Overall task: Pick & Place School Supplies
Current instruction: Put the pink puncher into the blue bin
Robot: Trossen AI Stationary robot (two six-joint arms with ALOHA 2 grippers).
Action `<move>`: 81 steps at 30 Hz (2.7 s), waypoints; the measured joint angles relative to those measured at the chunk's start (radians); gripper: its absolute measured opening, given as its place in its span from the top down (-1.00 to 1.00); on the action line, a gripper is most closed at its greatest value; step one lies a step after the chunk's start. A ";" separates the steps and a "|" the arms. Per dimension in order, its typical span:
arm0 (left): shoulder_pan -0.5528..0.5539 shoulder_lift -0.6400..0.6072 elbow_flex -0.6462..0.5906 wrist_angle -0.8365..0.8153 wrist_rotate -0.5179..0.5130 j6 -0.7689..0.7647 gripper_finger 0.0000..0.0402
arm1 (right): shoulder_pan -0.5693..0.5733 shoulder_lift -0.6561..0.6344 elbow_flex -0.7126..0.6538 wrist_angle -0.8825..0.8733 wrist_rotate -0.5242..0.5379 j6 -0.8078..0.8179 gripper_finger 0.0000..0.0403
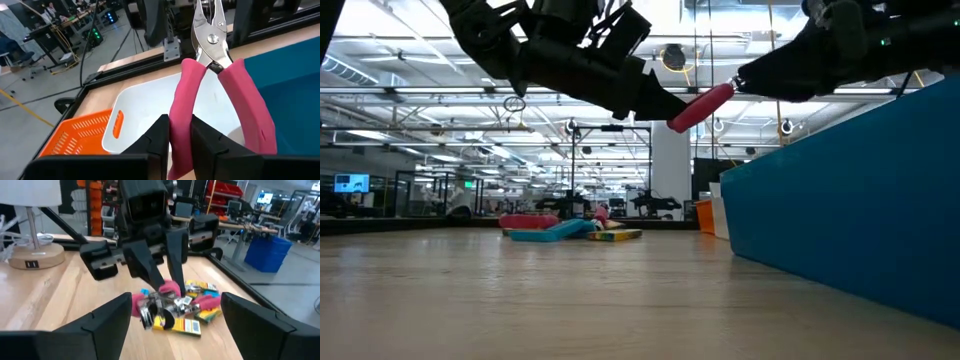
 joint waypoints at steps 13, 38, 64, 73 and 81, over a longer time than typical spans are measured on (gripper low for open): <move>0.000 0.000 0.000 0.001 0.000 -0.004 0.69 | 0.030 -0.012 -0.001 -0.014 0.000 -0.045 -0.21; -0.002 -0.002 -0.001 0.005 0.015 -0.069 0.64 | 0.028 -0.012 -0.002 0.053 -0.077 -0.092 0.56; -0.099 -0.162 -0.001 -0.181 -0.039 -0.098 -0.44 | 0.070 -0.055 0.000 0.052 -0.114 -0.067 0.55; -0.091 -0.275 0.000 -0.343 -0.073 -0.157 -0.39 | 0.165 -0.176 0.000 -0.148 -0.288 0.111 0.55; -0.067 -0.260 -0.001 -0.389 -0.079 -0.212 -0.39 | 0.271 -0.158 0.000 -0.307 -0.291 0.287 0.55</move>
